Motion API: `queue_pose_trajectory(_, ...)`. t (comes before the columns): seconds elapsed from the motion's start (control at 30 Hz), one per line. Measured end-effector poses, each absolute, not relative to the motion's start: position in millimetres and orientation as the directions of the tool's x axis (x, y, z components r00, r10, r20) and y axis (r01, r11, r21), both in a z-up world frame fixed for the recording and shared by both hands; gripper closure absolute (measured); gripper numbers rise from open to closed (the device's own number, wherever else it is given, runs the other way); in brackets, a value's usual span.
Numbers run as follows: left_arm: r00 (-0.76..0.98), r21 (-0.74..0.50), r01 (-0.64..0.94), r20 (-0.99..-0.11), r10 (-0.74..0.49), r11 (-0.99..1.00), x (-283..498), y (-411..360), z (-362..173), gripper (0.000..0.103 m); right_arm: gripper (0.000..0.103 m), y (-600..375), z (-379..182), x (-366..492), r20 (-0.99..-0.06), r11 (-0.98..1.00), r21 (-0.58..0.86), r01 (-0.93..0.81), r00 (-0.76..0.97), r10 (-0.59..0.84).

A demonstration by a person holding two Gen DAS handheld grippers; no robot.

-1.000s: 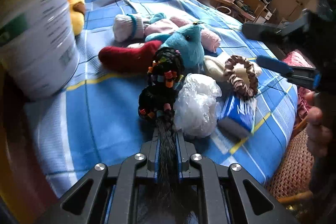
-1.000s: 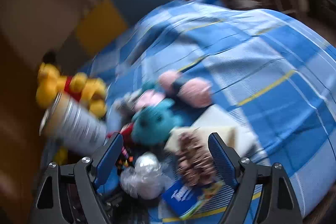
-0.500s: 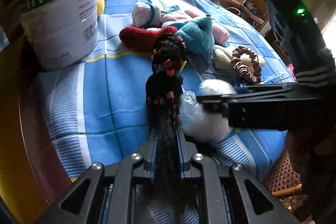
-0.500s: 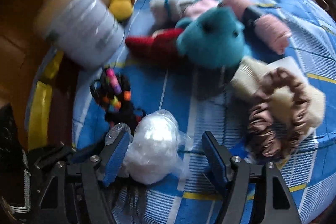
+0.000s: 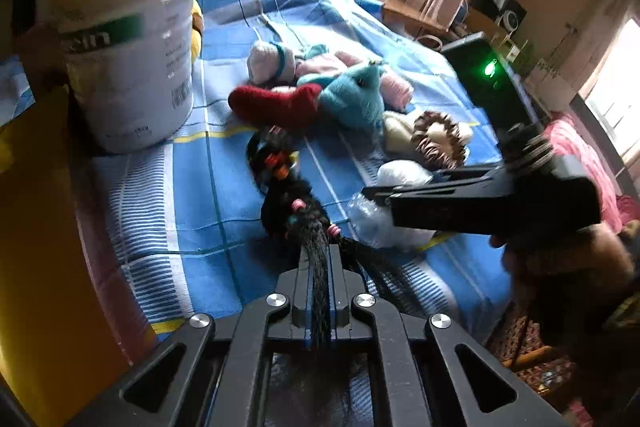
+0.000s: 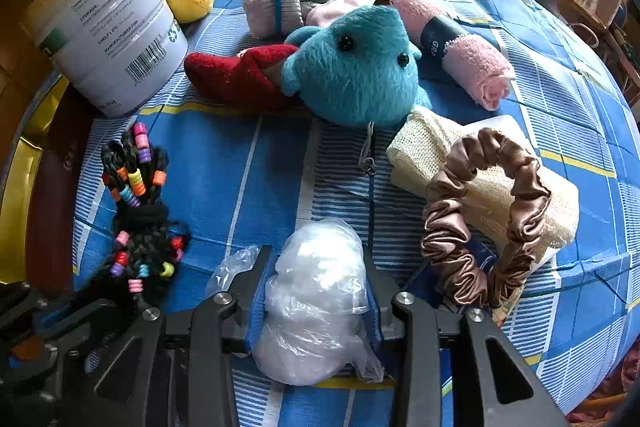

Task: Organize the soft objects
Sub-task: 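Grasp the clear plastic bag with the right tool, then carry the hair piece into the gold tray and open the left tool while the right tool lifts the bag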

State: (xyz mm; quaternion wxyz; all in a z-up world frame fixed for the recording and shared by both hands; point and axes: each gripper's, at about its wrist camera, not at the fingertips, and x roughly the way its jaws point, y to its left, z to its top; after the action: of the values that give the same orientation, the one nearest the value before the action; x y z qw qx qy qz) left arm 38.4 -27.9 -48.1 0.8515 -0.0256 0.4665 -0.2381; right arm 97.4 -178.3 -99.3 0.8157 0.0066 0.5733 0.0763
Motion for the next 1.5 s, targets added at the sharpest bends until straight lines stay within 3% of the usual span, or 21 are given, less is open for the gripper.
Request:
queue_pose_trajectory(0.57,0.593,-0.315,0.349,-0.655,-0.469,0.882,17,30,21,0.098,0.065,-165,-98,94,-0.934,0.987,0.054,-0.150,0.342,0.103)
queue_pose_trajectory(0.93,0.696,-0.268,0.144,-0.657,-0.290,0.953,41,126,29,0.098,0.064,-156,-98,89,-0.933,0.987,0.036,-0.156,0.347,0.089)
queue_pose_trajectory(1.2,0.655,-0.180,0.028,-0.740,-0.154,0.983,110,160,-21,0.097,0.065,-149,-97,86,-0.931,0.986,0.009,-0.164,0.359,0.068)
queue_pose_trajectory(1.3,0.618,-0.216,-0.029,-0.771,-0.152,0.976,126,175,-39,0.090,0.068,-141,-94,84,-0.924,0.984,-0.030,-0.177,0.380,0.041)
queue_pose_trajectory(1.43,0.627,-0.236,-0.067,-0.766,-0.143,0.969,120,189,-42,0.052,0.069,-135,-75,80,-0.901,0.983,0.001,-0.182,0.426,0.079)
queue_pose_trajectory(1.5,0.634,-0.234,-0.073,-0.761,-0.136,0.969,112,195,-40,0.049,0.069,-134,-53,82,-0.878,0.983,0.027,-0.182,0.466,0.111)
